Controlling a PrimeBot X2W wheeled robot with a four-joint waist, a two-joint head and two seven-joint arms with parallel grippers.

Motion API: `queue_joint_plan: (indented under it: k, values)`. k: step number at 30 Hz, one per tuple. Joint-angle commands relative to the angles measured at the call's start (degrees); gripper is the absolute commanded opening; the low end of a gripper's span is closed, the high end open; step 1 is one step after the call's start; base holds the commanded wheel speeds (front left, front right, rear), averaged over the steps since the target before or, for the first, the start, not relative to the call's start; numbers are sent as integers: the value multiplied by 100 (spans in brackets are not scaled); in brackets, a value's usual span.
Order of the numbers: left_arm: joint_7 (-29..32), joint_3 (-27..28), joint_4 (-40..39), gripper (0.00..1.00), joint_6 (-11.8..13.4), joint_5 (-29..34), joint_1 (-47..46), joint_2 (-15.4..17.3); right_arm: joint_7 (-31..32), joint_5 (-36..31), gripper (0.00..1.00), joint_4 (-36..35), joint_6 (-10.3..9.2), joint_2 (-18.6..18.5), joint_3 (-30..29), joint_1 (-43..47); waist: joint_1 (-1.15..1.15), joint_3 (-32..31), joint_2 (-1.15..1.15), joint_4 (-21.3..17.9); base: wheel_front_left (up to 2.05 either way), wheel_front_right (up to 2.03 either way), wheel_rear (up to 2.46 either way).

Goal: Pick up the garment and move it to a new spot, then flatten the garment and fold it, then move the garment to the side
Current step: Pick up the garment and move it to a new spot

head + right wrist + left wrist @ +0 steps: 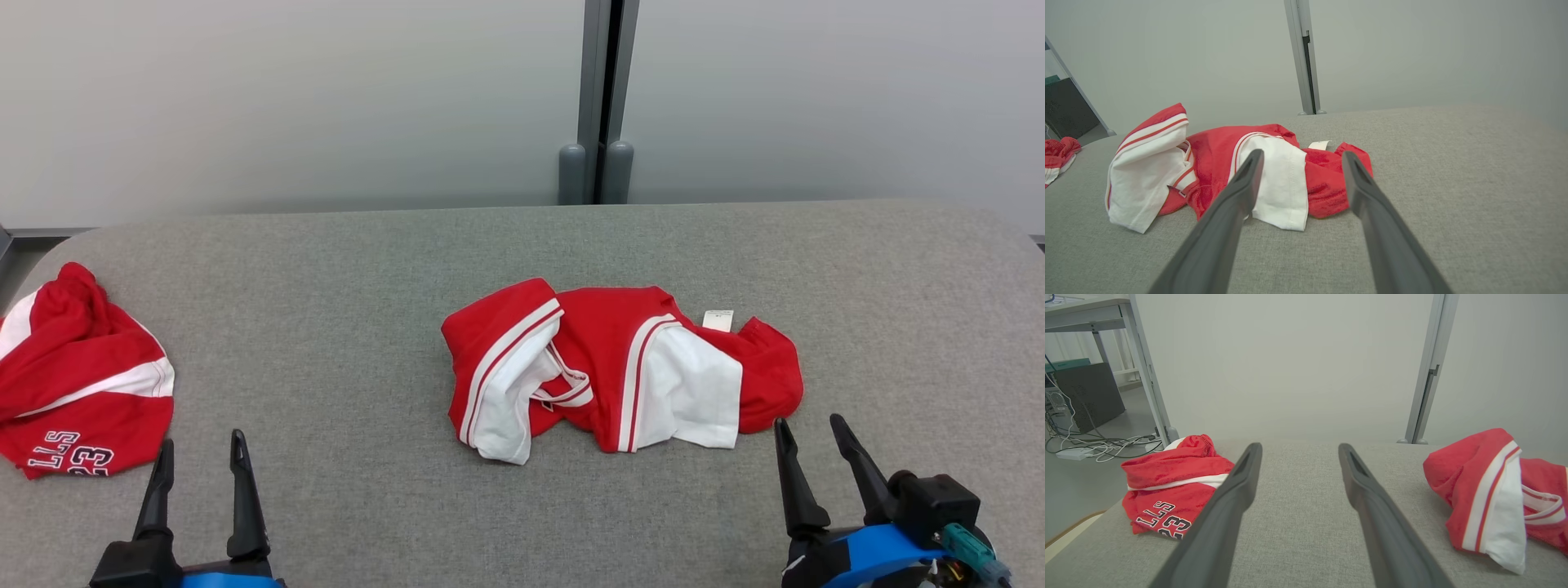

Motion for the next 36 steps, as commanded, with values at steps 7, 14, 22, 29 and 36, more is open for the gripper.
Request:
queue_joint_plan:
  k: [7, 14, 22, 29, 36]
  values:
    - [-27, 229, 150, 100, -217, 161, 69, -178, -22, -64, 100, 106, 3, -30, -8, 102, 1, -53, 0, -8, 0, 0, 0]
    - [-27, 402, 195, 100, -353, 303, 36, -295, -22, -54, 100, 143, 3, -30, 10, 53, 1, -91, 0, -50, 0, 0, 0]
    - [-27, 517, 225, 100, -461, 408, -30, -371, -22, -36, 100, 163, 3, -29, 13, 21, 1, -116, 0, -69, 0, 0, 0]
    - [-27, 585, 230, 100, -514, 504, -55, -440, -22, -9, 100, 166, 3, -30, 25, 19, 1, -126, 0, -80, 0, 0, 0]
    - [-27, 652, 250, 100, -552, 560, -82, -475, -22, 9, 100, 173, 3, -30, 25, 12, 1, -127, 0, -93, 0, 0, 0]
